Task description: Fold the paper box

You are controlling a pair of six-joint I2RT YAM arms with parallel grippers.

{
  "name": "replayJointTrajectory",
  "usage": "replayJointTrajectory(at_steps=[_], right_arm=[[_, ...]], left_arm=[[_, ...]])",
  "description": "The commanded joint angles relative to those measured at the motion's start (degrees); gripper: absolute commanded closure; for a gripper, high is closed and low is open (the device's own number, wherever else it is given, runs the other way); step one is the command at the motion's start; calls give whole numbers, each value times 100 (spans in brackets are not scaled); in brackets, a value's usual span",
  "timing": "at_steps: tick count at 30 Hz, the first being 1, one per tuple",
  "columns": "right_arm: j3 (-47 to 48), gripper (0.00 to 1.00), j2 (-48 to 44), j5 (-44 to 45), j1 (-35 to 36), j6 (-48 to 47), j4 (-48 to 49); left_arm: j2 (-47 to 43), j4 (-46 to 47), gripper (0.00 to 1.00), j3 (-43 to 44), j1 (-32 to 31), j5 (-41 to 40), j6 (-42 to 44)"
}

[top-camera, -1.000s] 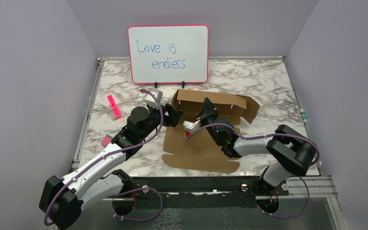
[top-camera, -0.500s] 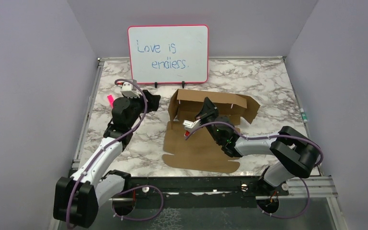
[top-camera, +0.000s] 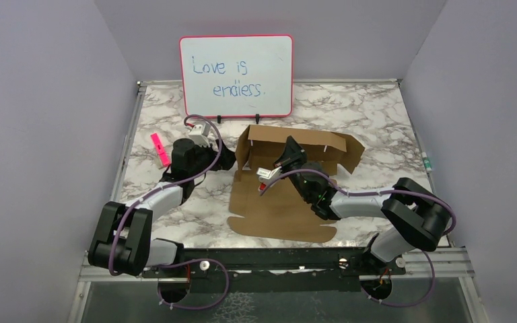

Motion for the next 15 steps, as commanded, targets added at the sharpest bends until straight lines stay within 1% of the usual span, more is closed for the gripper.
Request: replayJointTrajectory(at_steps=[1,6,10,15], right_arm=[[118,95,-26,-178,59,64,-193],[162,95,46,-205,64,78,-269],[192,95,72,-210,89,78,-323],[233,95,101,-218,120,120,-438]], left_arm=[[94,735,17,-150,16,803,269],[64,969,17,-276,-38,1069,424],[26,1096,17,-295,-76,1108,500],[231,1213,17,-215,-126,1058,617]])
